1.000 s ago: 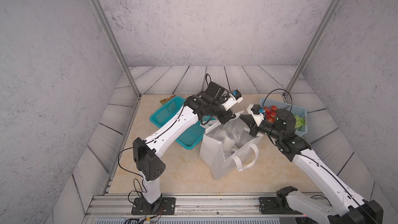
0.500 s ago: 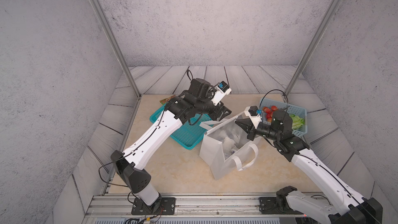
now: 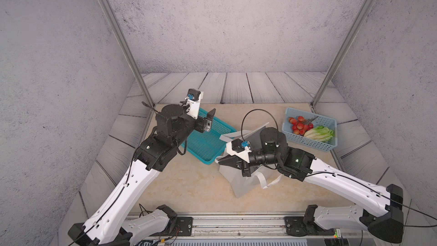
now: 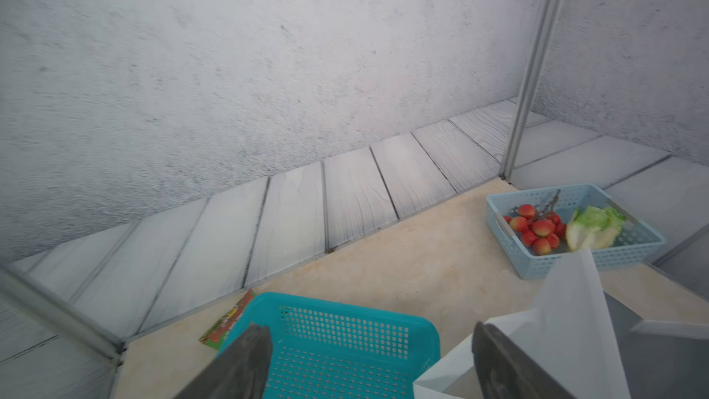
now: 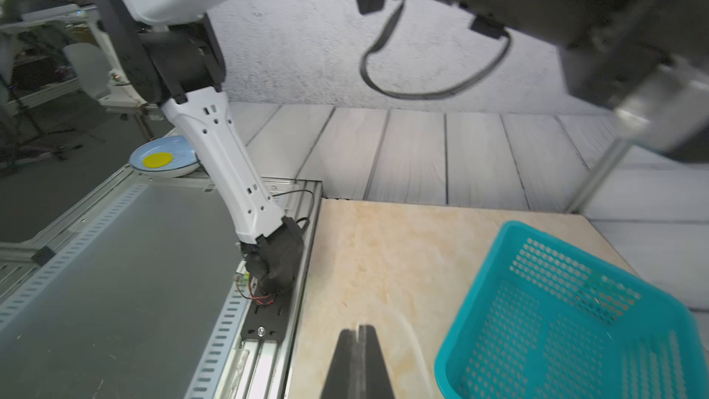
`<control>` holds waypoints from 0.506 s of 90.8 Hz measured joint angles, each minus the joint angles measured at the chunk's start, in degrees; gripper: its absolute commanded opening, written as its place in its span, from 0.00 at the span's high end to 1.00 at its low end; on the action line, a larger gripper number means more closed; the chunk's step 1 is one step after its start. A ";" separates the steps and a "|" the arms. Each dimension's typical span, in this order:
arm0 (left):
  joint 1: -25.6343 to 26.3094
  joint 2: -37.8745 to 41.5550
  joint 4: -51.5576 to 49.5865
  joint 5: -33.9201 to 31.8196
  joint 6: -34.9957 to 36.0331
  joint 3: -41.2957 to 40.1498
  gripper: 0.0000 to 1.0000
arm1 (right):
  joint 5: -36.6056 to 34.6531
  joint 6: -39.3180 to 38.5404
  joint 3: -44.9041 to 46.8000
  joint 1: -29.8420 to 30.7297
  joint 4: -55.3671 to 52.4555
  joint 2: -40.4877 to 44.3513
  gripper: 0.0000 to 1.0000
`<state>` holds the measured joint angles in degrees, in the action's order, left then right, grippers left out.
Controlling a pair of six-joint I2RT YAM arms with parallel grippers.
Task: Place the ice pack in the delivery bag
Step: Tear off the adhesive seal from the delivery bag.
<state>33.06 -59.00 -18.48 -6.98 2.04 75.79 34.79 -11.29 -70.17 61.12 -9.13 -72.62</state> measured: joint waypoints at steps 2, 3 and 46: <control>-0.02 1.33 0.61 -1.38 0.52 -0.85 0.12 | -0.22 -0.57 -1.70 1.33 -0.37 -1.29 1.00; -0.04 1.95 1.05 -2.03 0.70 -1.33 0.13 | -0.50 -1.01 -2.93 2.27 -0.83 -2.10 1.00; -0.31 23.65 8.31 -16.24 11.89 -8.17 0.12 | -31.65 -1.62 -4.55 -9.70 -2.99 10.75 1.00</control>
<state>32.75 -35.35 -10.17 -23.22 13.93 67.61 3.14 -12.91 -74.72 51.42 -12.12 -61.87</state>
